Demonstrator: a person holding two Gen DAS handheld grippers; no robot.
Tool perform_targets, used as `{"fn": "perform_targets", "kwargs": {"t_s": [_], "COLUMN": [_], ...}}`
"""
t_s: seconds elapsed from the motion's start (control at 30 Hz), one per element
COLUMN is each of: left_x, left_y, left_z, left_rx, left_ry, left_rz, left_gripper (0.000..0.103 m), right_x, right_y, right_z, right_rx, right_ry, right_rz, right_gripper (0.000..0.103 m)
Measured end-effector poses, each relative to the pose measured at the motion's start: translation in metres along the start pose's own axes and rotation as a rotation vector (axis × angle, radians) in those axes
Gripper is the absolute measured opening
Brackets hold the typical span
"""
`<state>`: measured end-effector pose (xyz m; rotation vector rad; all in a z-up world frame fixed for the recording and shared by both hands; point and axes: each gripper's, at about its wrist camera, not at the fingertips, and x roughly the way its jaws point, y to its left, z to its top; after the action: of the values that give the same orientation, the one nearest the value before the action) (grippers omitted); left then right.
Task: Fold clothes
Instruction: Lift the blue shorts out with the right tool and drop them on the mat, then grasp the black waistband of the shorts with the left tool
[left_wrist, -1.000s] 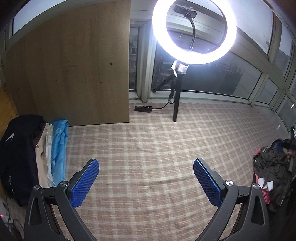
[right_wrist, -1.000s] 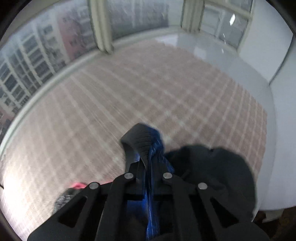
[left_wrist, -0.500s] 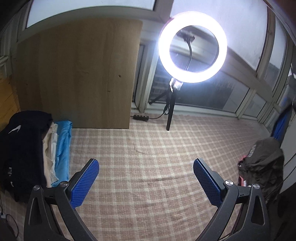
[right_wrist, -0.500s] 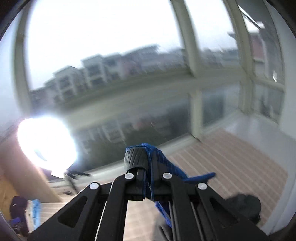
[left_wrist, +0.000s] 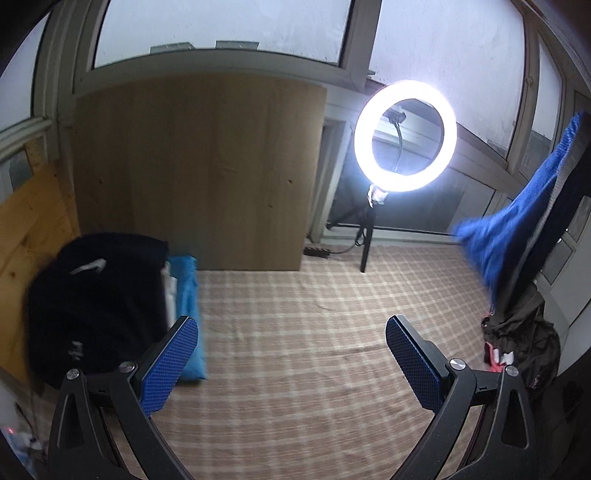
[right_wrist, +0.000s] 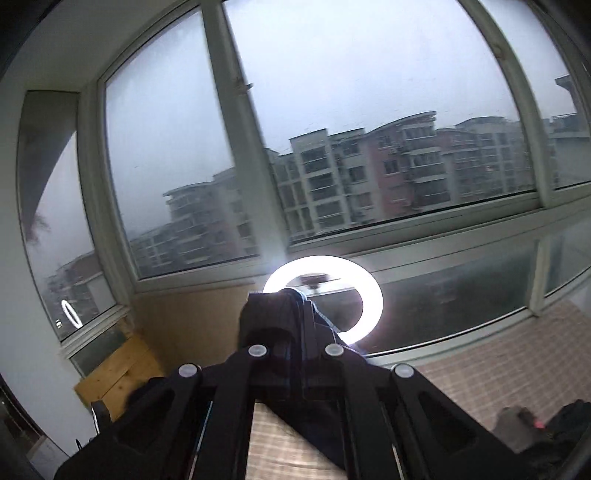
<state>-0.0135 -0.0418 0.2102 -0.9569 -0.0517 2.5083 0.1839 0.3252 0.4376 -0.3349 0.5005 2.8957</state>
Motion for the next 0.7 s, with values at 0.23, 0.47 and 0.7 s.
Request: {"fn": "perform_targets", "kwargs": {"t_s": [0.23,0.47,0.7], "left_x": [0.008,0.051,0.059], "left_y": [0.029,0.0,-0.046], "left_z": [-0.02,-0.083,-0.144], "left_rx": [0.015,0.108,0.246], "left_ry": [0.043,0.26,0.433], "left_rz": [0.006,-0.049,-0.2], "left_gripper": [0.102,0.102,0.099], "right_x": [0.127,0.144,0.135], "right_y": [-0.027,-0.1,-0.127], "right_z": [-0.166,-0.313,-0.316], "right_rx": [-0.071,0.091,0.114], "right_ry": [0.589,0.882,0.851], "right_rz": [-0.176,-0.28,-0.277], "right_gripper": [0.022,0.022,0.022]}}
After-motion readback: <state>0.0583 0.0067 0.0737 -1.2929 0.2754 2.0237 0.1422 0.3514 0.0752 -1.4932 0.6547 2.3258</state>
